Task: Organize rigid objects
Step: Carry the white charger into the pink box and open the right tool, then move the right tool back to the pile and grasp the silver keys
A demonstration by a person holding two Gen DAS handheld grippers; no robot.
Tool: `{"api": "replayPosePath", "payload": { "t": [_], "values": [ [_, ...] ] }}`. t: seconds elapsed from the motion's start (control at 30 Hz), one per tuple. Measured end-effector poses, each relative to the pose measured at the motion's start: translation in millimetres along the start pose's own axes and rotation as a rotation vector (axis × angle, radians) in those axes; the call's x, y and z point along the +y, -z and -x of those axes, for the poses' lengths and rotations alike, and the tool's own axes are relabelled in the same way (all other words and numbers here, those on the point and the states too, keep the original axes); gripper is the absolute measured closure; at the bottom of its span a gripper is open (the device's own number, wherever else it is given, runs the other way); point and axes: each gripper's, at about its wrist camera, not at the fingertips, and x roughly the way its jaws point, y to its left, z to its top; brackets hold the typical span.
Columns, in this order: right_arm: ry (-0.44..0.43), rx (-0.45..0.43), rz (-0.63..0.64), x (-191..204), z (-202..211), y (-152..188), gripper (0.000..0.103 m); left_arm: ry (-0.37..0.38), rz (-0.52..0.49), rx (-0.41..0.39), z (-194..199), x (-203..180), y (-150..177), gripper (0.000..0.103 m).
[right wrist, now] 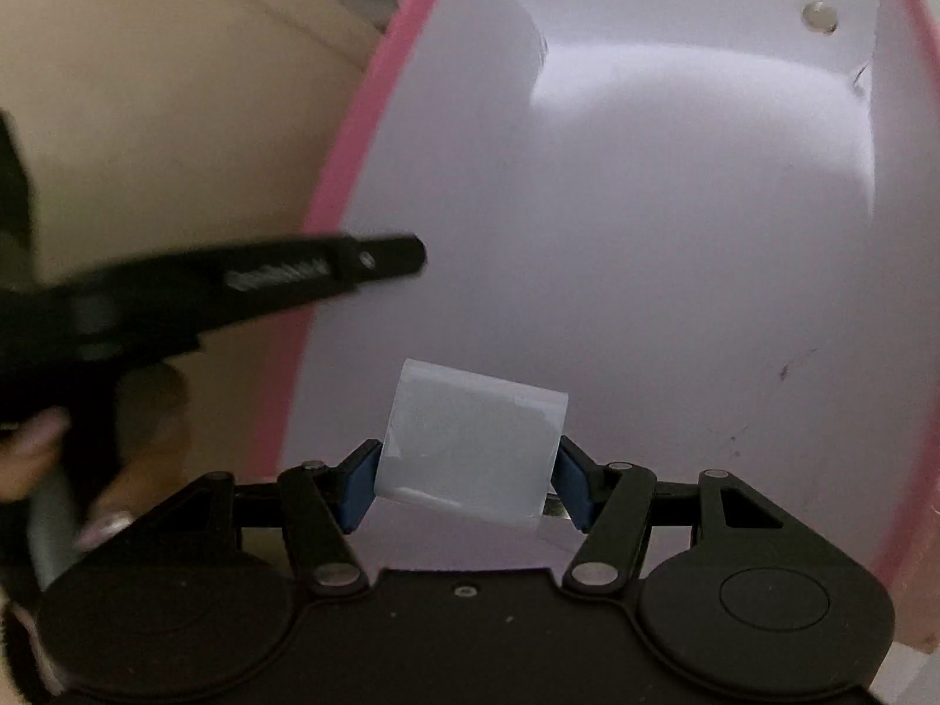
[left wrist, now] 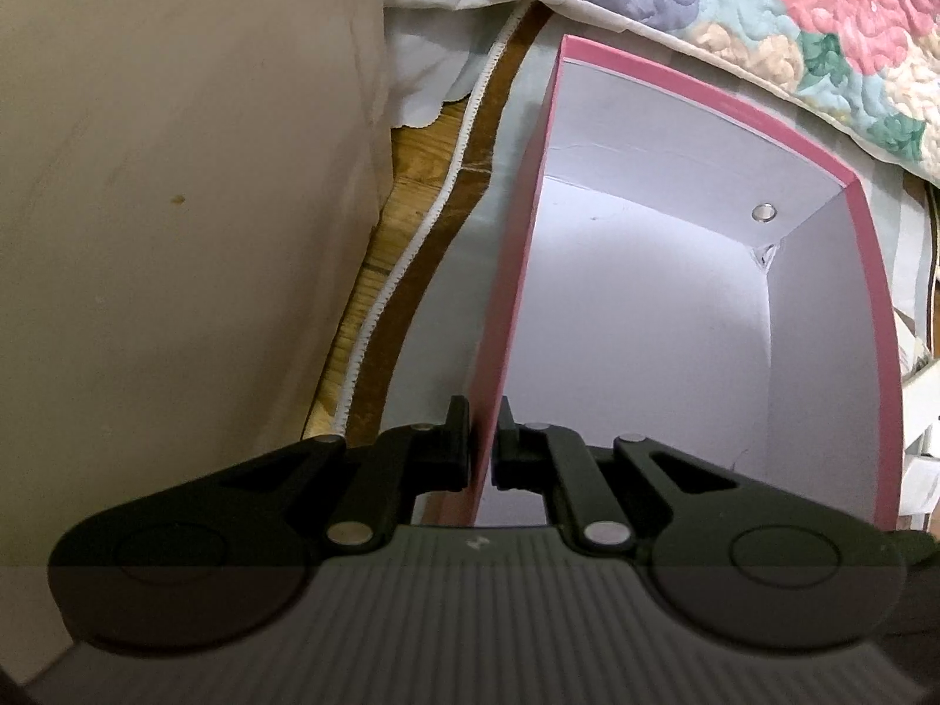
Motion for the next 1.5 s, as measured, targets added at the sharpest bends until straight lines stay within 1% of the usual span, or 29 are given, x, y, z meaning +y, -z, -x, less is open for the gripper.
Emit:
{"api": "replayPosePath", "payload": {
  "t": [0.13, 0.3, 0.37, 0.43, 0.5, 0.57, 0.63, 0.7, 0.77, 0.83, 0.9, 0.93, 0.97, 1.0, 1.03, 1.17, 1.23, 1.27, 1.3, 1.33, 1.37, 1.4, 1.47, 1.5],
  "values": [
    [0.037, -0.014, 0.033, 5, -15, -3, 0.037, 0.01, -0.005, -0.009, 0, 0, 0, 0.097],
    [0.041, -0.002, -0.013, 2, -25, -7, 0.036, 0.018, -0.004, -0.004, 1, 1, 1, 0.097],
    [0.028, 0.016, -0.067, -2, -28, -9, 0.035, 0.014, 0.007, -0.008, 0, 2, 1, 0.097],
    [0.023, 0.022, -0.116, -6, -29, -12, 0.033, 0.001, -0.007, -0.014, 1, -1, 3, 0.098],
    [0.017, 0.026, -0.121, -9, -29, -13, 0.033, -0.005, -0.01, -0.019, 1, -2, 3, 0.098],
    [0.01, 0.008, -0.116, -9, -24, -13, 0.033, 0.0, -0.005, -0.018, 2, -1, 3, 0.098],
    [-0.009, 0.002, -0.106, -8, -15, -10, 0.037, 0.005, -0.001, -0.017, 1, 0, 2, 0.098],
    [0.008, 0.002, -0.094, -10, -11, -7, 0.06, 0.004, -0.002, -0.019, 1, 0, 2, 0.098],
    [0.008, 0.001, -0.097, -14, -14, -6, 0.07, 0.0, -0.007, -0.025, 2, -1, 3, 0.098],
    [0.007, -0.002, -0.109, -15, -13, -5, 0.07, 0.001, -0.007, -0.026, 2, -1, 3, 0.098],
    [0.006, 0.003, -0.082, -13, -12, -3, 0.07, 0.003, -0.007, -0.025, 2, 0, 3, 0.098],
    [0.003, 0.006, -0.072, -13, -13, -4, 0.07, 0.0, -0.007, -0.025, 2, 0, 3, 0.098],
    [0.011, -0.01, -0.056, -11, -8, -5, 0.07, -0.002, -0.008, -0.025, 2, 0, 3, 0.098],
    [0.033, -0.047, -0.033, -5, -6, 11, 0.069, -0.005, -0.009, -0.026, 2, 0, 3, 0.098],
    [0.048, -0.091, -0.005, -4, 7, 14, 0.069, -0.01, -0.012, -0.027, 2, -1, 3, 0.098],
    [0.023, -0.172, 0.048, -6, 62, 26, 0.067, -0.047, -0.01, -0.032, 2, -3, 3, 0.097],
    [0.041, -0.215, 0.111, -6, 95, 34, 0.067, -0.074, -0.037, -0.04, 2, -6, 4, 0.097],
    [0.055, -0.241, 0.142, -10, 114, 39, 0.064, -0.076, -0.043, -0.041, 2, -7, 4, 0.097],
    [0.069, -0.263, 0.162, -12, 126, 42, 0.055, -0.076, -0.044, -0.041, 2, -6, 4, 0.097],
    [0.093, -0.281, 0.177, -18, 143, 47, 0.051, -0.073, -0.041, -0.039, 1, -6, 3, 0.097],
    [0.131, -0.306, 0.185, -26, 156, 53, 0.044, -0.068, -0.033, -0.038, 1, -4, 2, 0.097],
    [0.182, -0.327, 0.193, -33, 164, 57, 0.042, -0.061, -0.021, -0.035, 1, -3, 1, 0.097],
    [0.279, -0.332, 0.222, -46, 168, 65, 0.042, -0.053, 0.006, -0.036, 2, -1, 0, 0.097],
    [0.307, -0.33, 0.239, -51, 174, 73, 0.042, -0.057, 0.006, -0.039, 1, -1, 0, 0.097]
  ]
}}
